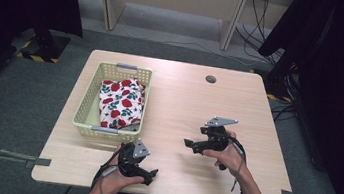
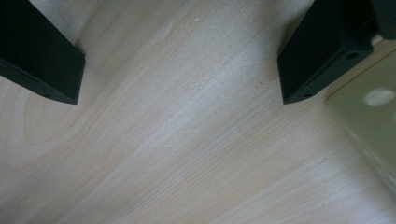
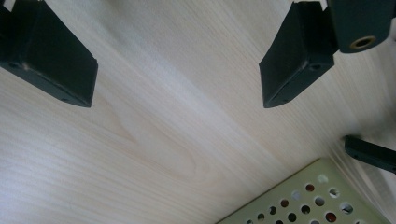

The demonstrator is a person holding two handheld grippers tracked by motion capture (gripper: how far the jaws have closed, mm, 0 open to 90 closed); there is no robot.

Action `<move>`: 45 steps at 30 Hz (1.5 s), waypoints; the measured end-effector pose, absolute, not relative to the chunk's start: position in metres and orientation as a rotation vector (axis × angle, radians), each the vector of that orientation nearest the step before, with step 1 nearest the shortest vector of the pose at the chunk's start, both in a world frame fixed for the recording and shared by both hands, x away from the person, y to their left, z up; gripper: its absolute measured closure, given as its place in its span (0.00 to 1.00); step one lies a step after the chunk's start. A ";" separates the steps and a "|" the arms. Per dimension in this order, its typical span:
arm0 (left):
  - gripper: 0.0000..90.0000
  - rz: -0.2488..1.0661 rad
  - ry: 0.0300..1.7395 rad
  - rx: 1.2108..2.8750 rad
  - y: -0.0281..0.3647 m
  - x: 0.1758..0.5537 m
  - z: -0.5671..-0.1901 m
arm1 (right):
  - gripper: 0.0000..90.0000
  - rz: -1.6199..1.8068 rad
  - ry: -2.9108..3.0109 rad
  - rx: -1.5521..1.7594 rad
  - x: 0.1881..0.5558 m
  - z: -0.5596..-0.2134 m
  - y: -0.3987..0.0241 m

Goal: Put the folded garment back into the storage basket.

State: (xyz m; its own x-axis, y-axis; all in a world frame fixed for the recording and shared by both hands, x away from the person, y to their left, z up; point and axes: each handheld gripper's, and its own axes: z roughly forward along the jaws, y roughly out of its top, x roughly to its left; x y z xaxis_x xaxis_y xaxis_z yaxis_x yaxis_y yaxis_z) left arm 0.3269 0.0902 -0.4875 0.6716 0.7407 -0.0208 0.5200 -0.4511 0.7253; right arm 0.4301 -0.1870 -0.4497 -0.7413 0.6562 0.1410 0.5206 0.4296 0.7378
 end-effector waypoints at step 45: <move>0.00 0.389 0.966 2.156 0.090 0.327 -0.488 | 0.02 0.919 2.482 1.086 0.384 -0.477 -0.236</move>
